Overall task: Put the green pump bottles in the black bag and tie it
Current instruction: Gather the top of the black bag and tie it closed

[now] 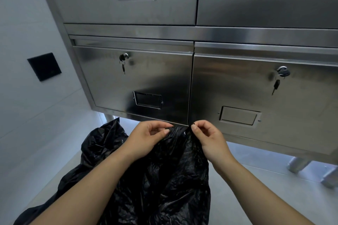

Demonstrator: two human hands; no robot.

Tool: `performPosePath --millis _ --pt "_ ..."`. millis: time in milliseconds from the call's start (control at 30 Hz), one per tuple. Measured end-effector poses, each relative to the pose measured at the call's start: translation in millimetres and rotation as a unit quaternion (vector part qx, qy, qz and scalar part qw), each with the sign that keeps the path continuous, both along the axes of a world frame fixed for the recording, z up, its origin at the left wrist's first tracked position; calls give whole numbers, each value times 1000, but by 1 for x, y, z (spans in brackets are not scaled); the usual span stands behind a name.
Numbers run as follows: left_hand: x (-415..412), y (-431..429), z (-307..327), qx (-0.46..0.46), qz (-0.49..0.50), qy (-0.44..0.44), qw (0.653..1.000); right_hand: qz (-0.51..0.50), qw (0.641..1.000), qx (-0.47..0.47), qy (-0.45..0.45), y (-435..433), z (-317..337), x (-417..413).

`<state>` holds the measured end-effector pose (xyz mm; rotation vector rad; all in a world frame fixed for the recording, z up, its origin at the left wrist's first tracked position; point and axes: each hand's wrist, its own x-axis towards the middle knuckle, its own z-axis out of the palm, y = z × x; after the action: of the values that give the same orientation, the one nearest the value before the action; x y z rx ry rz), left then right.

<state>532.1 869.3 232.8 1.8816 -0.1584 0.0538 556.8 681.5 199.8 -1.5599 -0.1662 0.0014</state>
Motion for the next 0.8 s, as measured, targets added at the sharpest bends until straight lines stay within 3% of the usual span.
performPosePath --millis 67,167,700,800 --pt "-2 -3 -3 17 0 11 1000 -30 991 -110 -64 -2 -1 0" --pt "-2 -7 -5 19 -10 38 999 -60 981 -154 -103 -1 -2 0" --pt "2 -12 -21 81 49 27 995 -57 970 -200 -129 5 -11 -4" --pt "4 -6 -20 74 41 31 996 -43 989 -134 -39 2 -12 -4"
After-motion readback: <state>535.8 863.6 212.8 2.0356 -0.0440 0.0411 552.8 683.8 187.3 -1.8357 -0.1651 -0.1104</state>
